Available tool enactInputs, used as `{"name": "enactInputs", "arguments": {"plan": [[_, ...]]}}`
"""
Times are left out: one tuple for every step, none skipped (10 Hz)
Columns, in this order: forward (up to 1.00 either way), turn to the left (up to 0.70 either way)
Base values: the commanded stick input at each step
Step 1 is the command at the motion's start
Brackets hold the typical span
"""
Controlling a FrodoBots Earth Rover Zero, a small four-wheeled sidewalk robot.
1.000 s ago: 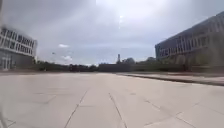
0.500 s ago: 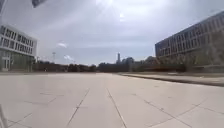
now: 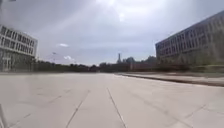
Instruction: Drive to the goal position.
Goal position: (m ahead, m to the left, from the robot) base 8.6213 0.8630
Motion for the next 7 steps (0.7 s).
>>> {"name": "enactInputs", "arguments": {"plan": [[0.70, 0.00], [0.70, 0.00], [0.70, 0.00], [0.70, 0.00], [0.70, 0.00], [0.70, 0.00], [0.70, 0.00]]}}
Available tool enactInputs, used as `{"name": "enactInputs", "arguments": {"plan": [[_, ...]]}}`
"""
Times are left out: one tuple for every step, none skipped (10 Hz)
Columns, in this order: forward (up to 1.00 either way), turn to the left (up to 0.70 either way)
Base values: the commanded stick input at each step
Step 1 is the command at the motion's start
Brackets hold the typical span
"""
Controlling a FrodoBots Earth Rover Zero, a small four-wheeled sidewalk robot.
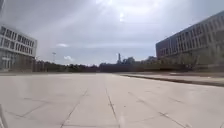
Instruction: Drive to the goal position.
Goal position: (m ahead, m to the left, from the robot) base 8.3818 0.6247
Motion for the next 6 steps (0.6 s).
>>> {"name": "enactInputs", "arguments": {"plan": [[0.70, 0.00], [0.70, 0.00], [0.70, 0.00], [0.70, 0.00], [0.70, 0.00], [0.70, 0.00]]}}
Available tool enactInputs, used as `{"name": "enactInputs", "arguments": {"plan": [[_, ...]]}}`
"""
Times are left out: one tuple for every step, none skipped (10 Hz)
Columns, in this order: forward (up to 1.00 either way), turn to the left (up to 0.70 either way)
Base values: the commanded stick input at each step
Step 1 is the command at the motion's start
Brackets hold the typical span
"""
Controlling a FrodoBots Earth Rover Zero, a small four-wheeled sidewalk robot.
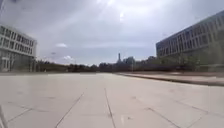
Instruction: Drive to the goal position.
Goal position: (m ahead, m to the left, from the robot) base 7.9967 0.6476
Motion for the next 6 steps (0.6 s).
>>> {"name": "enactInputs", "arguments": {"plan": [[0.70, 0.00], [0.70, 0.00], [0.70, 0.00], [0.70, 0.00], [0.70, 0.00], [0.70, 0.00]]}}
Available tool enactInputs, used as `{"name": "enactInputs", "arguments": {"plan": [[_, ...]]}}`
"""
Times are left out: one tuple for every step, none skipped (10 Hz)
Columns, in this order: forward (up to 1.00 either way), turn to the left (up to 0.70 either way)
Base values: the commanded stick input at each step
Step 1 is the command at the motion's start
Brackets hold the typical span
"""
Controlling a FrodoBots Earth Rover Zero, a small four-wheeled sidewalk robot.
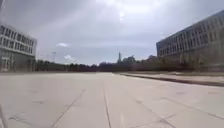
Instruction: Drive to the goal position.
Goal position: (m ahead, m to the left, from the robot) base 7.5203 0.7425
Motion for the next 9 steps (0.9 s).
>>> {"name": "enactInputs", "arguments": {"plan": [[0.70, 0.00], [0.70, 0.00], [0.70, 0.00], [0.70, 0.00], [0.70, 0.00], [0.70, 0.00], [0.70, 0.00], [0.70, 0.00], [0.70, 0.00]]}}
